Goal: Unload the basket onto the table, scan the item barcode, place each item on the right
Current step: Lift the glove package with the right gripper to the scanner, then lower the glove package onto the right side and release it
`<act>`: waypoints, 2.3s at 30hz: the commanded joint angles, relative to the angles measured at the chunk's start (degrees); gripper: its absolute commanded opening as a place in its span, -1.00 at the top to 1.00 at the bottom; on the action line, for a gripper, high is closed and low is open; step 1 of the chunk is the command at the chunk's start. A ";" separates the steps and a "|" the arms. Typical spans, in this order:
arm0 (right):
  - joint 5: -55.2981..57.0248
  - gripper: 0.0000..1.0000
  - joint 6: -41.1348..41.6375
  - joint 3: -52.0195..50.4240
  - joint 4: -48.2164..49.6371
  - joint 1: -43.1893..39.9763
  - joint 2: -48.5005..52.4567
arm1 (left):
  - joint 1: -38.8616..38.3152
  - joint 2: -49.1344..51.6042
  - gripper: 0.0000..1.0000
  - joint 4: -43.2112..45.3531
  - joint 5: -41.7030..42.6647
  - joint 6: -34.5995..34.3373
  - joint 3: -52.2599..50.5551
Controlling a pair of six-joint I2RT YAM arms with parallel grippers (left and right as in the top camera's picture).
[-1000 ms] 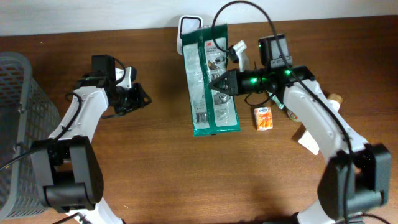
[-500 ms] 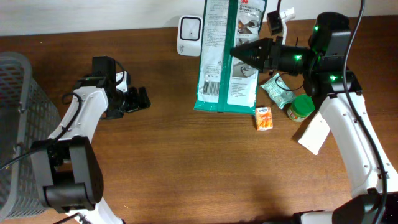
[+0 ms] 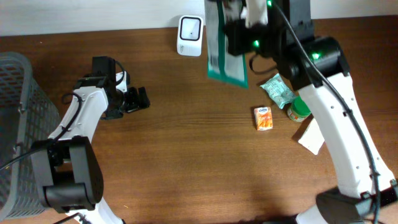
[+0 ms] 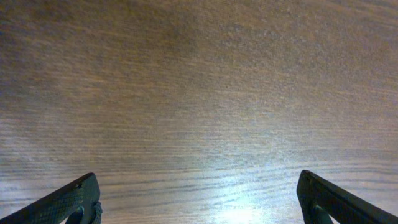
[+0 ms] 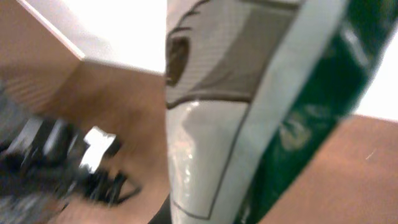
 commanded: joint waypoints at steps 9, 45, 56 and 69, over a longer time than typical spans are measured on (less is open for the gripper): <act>30.73 0.92 -46.77 16.22 35.52 8.76 32.87 | 0.13 -0.39 -0.98 0.00 -0.22 0.11 0.37; 18.64 0.92 -36.15 16.20 40.87 6.25 33.38 | 0.13 -0.39 -0.98 0.00 -0.22 0.11 0.37; 9.70 0.92 -4.94 15.78 -36.96 -7.58 13.53 | 0.13 -0.39 -0.98 0.00 -0.22 0.11 0.37; 10.49 0.88 -12.33 -19.85 -26.97 -19.96 14.51 | 0.13 -0.39 -0.98 0.00 -0.22 0.11 0.39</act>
